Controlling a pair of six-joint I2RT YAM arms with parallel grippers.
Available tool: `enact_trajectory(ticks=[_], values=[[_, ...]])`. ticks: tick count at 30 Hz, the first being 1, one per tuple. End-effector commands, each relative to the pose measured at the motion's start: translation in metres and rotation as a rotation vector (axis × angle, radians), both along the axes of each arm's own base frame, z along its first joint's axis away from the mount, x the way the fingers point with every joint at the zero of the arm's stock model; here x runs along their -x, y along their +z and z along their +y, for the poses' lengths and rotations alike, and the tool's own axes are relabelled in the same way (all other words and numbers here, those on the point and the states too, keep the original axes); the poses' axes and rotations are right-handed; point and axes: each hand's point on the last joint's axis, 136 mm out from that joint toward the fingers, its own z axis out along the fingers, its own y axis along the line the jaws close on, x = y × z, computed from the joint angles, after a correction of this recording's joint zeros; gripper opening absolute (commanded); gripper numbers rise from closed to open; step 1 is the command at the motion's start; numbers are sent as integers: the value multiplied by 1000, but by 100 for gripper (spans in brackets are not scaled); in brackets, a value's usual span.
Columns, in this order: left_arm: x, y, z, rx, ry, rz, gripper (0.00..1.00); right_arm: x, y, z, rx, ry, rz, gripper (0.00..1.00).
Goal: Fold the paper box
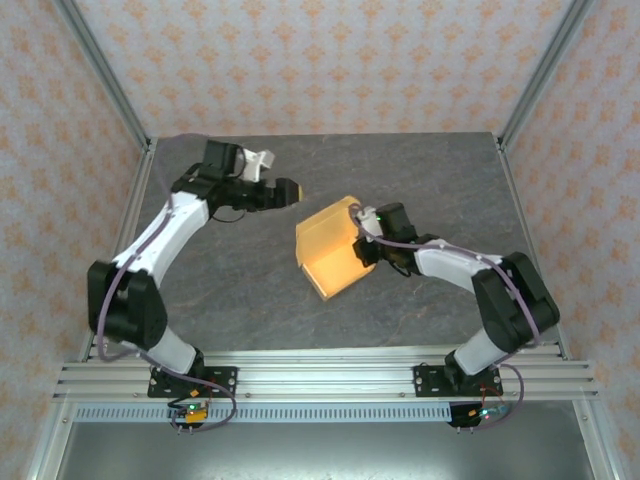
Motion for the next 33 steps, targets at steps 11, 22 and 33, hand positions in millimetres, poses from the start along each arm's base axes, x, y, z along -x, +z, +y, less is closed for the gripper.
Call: enact_trajectory(ticks=[11, 22, 33], values=[[25, -12, -34, 215, 119, -148, 100, -61, 115, -54, -528, -499, -259, 11], [14, 13, -67, 292, 80, -214, 100, -62, 109, -41, -605, -478, -219, 11], [15, 6, -87, 299, -46, -183, 82, -51, 103, -21, -591, -355, -182, 11]])
